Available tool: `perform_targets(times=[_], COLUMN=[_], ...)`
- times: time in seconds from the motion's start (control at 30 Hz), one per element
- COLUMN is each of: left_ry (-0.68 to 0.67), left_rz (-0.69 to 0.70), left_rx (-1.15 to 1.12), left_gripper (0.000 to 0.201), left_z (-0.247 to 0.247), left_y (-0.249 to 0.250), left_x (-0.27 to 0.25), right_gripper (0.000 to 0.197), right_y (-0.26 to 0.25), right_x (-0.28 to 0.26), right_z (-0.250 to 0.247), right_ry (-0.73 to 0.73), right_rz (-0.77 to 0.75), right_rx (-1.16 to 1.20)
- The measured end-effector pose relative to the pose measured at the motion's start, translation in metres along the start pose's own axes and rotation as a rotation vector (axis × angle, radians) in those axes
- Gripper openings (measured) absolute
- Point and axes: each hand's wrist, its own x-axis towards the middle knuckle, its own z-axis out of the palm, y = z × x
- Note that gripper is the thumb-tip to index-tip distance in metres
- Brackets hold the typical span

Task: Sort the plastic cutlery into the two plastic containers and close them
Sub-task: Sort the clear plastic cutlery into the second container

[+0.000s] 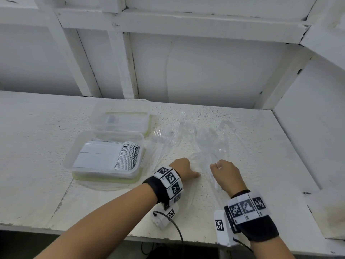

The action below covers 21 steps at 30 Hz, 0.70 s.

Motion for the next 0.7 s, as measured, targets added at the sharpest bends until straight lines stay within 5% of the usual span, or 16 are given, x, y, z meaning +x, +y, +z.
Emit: perform_targets(times=[0.23, 0.47, 0.57, 0.7], left_ry=[0.023, 0.058, 0.071, 0.151], left_rz=[-0.023, -0.053, -0.075, -0.044], left_rx=[-0.322, -0.723, -0.822, -0.793], left_gripper=[0.040, 0.018, 0.012, 0.014], left_z=[-0.022, -0.028, -0.028, -0.028], left_y=[-0.022, -0.034, -0.035, -0.029], left_x=[-0.010, -0.024, -0.028, -0.018], right_gripper=[0.026, 0.035, 0.035, 0.024], right_y=[0.005, -0.002, -0.005, -0.012], right_x=[-0.015, -0.018, -0.018, -0.018], right_z=[0.004, 0.017, 0.015, -0.004], right_ry=[-0.106, -0.198, -0.235, -0.250], right_rz=[-0.023, -0.026, -0.035, -0.057], right_rx=[-0.325, -0.584, -0.429, 0.079])
